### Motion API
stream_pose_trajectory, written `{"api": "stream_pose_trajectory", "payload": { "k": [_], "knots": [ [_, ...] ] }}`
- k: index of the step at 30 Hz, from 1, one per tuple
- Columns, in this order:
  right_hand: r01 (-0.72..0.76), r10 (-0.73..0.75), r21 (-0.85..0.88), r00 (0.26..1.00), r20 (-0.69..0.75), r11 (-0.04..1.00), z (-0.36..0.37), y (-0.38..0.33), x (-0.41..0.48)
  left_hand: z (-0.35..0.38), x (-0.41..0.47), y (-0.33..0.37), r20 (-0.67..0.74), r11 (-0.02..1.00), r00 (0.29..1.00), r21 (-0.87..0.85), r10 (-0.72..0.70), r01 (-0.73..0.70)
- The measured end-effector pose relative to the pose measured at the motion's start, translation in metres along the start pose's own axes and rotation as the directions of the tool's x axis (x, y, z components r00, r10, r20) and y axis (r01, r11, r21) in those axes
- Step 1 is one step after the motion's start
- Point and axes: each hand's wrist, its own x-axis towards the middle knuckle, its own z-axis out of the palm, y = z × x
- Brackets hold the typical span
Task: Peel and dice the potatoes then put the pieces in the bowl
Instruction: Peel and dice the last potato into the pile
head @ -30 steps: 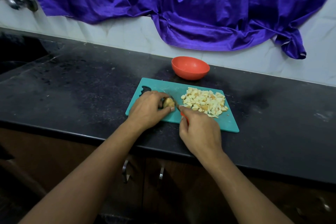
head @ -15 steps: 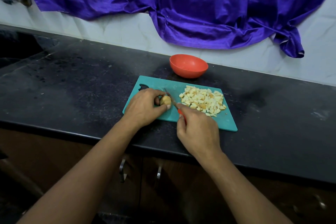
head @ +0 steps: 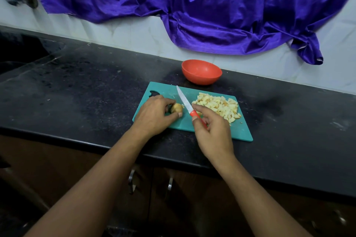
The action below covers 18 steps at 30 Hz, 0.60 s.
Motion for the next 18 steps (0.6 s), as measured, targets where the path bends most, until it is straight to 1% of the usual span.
{"api": "stream_pose_trajectory", "payload": {
  "k": [1, 2, 3, 5, 6, 9, 12, 14, 15, 16, 18],
  "knots": [
    [-0.054, 0.053, 0.083, 0.998, 0.018, 0.995, 0.002, 0.0, 0.002, -0.001, 0.0, 0.0, 0.004, 1.0, 1.0, -0.005, -0.008, 0.008],
    [-0.095, 0.09, 0.128, 0.995, 0.045, 0.987, 0.003, 0.0, 0.004, -0.001, 0.0, 0.001, 0.011, 1.0, 1.0, -0.008, -0.017, 0.017],
    [-0.117, 0.107, 0.133, 0.991, 0.081, 0.984, 0.004, 0.0, 0.005, -0.002, -0.001, 0.001, 0.013, 1.0, 1.0, -0.012, -0.02, 0.02],
    [-0.128, 0.116, 0.085, 0.983, 0.14, 0.988, 0.006, -0.002, 0.007, -0.002, -0.001, 0.001, 0.009, 0.999, 1.0, -0.022, -0.025, 0.025],
    [-0.135, 0.122, 0.08, 0.981, 0.149, 0.988, 0.006, -0.002, 0.008, -0.002, -0.001, 0.001, 0.007, 0.999, 1.0, -0.026, -0.029, 0.03],
    [-0.169, 0.15, 0.136, 0.978, 0.143, 0.976, 0.005, -0.003, 0.01, -0.003, -0.001, 0.002, 0.01, 0.999, 0.999, -0.028, -0.047, 0.047],
    [-0.187, 0.166, 0.115, 0.972, 0.167, 0.976, 0.004, -0.005, 0.01, -0.004, -0.001, 0.001, 0.014, 0.996, 0.998, -0.054, -0.066, 0.067],
    [-0.224, 0.209, 0.134, 0.97, 0.122, 0.965, 0.0, -0.005, 0.012, -0.005, -0.001, 0.002, 0.02, 0.996, 0.997, -0.056, -0.071, 0.072],
    [-0.223, 0.216, 0.109, 0.973, 0.078, 0.969, -0.003, -0.005, 0.014, -0.005, -0.001, 0.002, 0.019, 0.996, 0.997, -0.057, -0.074, 0.075],
    [-0.205, 0.204, 0.034, 0.978, 0.039, 0.978, -0.007, -0.007, 0.016, -0.006, -0.001, 0.002, 0.018, 0.995, 0.997, -0.06, -0.078, 0.079],
    [-0.127, 0.138, -0.222, 0.99, 0.035, 0.967, -0.011, -0.013, 0.016, -0.006, -0.001, 0.002, 0.018, 0.994, 0.996, -0.062, -0.083, 0.084]
  ]
}}
